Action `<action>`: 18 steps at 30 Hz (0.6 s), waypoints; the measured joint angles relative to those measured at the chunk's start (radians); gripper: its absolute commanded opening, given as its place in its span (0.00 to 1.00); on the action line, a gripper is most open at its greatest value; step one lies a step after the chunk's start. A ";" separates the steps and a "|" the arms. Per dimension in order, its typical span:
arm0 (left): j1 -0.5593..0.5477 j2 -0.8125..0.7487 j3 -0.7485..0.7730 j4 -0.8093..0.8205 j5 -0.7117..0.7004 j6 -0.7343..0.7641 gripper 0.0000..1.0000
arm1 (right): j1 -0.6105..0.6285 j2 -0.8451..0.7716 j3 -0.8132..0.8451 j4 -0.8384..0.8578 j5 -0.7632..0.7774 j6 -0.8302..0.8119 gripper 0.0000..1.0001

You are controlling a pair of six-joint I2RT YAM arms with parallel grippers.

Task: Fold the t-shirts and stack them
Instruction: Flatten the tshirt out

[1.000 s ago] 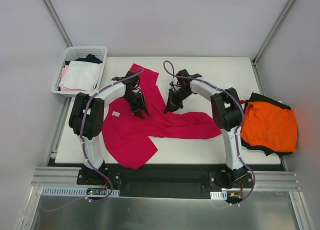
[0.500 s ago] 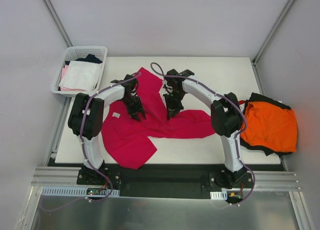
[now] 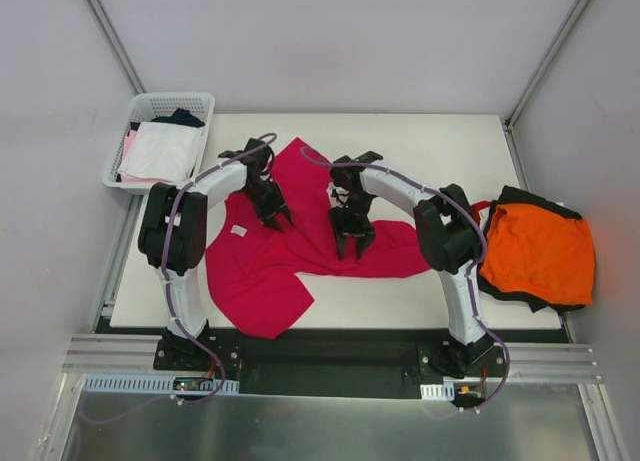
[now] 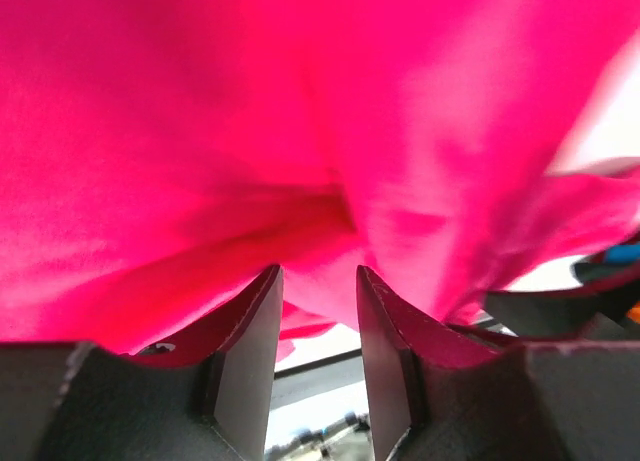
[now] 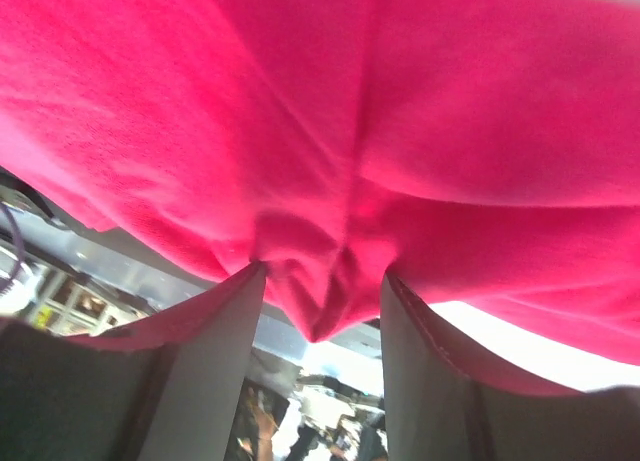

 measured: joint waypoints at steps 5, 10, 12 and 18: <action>-0.017 0.029 0.186 0.029 0.010 0.037 0.35 | -0.094 -0.002 0.040 0.001 -0.009 0.000 0.54; -0.096 0.058 0.389 0.077 0.021 0.103 0.32 | -0.198 -0.035 0.062 0.003 -0.022 -0.002 0.52; -0.122 0.083 0.444 0.093 0.036 0.116 0.17 | -0.226 -0.051 0.065 0.003 -0.029 -0.002 0.50; -0.128 0.264 0.521 0.112 0.061 0.150 0.00 | -0.242 -0.065 0.066 -0.001 -0.055 -0.013 0.04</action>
